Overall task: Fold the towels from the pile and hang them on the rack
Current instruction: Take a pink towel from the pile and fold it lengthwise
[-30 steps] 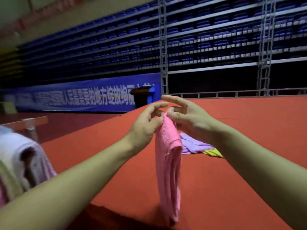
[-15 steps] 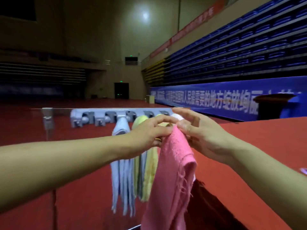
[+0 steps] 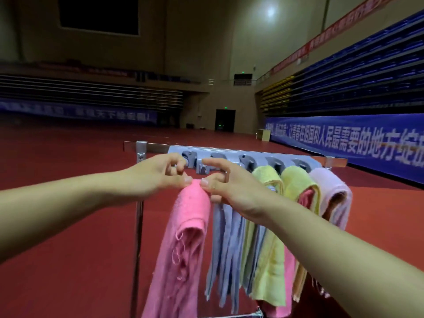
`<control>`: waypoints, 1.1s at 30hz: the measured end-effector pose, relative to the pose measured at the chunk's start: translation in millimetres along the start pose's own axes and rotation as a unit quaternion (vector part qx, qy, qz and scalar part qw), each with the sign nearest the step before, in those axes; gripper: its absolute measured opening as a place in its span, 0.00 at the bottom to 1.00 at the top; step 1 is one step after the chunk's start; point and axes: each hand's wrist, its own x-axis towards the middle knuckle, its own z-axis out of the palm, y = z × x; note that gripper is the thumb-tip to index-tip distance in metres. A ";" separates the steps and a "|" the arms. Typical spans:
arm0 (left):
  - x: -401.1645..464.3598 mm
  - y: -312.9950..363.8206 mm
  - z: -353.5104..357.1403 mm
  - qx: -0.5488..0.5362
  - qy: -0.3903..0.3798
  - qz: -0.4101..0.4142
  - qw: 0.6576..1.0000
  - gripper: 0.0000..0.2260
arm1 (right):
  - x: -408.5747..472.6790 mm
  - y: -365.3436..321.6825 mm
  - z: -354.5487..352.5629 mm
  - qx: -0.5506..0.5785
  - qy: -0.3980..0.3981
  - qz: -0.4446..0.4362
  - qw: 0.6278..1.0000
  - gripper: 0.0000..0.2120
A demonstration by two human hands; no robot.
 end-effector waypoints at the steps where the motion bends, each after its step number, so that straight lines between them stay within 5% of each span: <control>1: 5.7 -1.4 -6.5 0.012 -0.007 0.001 1.000 0.19 | 9.3 -2.6 -2.5 -0.052 0.003 -0.010 0.999 0.26; 13: 95.8 -21.2 -25.5 0.130 0.061 -0.031 0.989 0.11 | 104.2 -10.1 -46.3 -0.370 0.033 -0.032 0.928 0.35; 18: 100.3 -24.7 -10.8 0.456 0.092 -0.018 0.885 0.07 | 109.4 11.3 -44.1 -0.468 0.059 -0.033 0.881 0.31; 28: 106.0 16.2 1.1 0.393 0.214 0.026 0.894 0.06 | 67.3 2.7 -57.6 -0.490 0.128 -0.104 0.856 0.26; 33: 149.3 60.4 68.7 0.354 0.170 0.080 0.916 0.04 | 13.5 -1.0 -116.3 -0.472 0.244 -0.081 0.843 0.23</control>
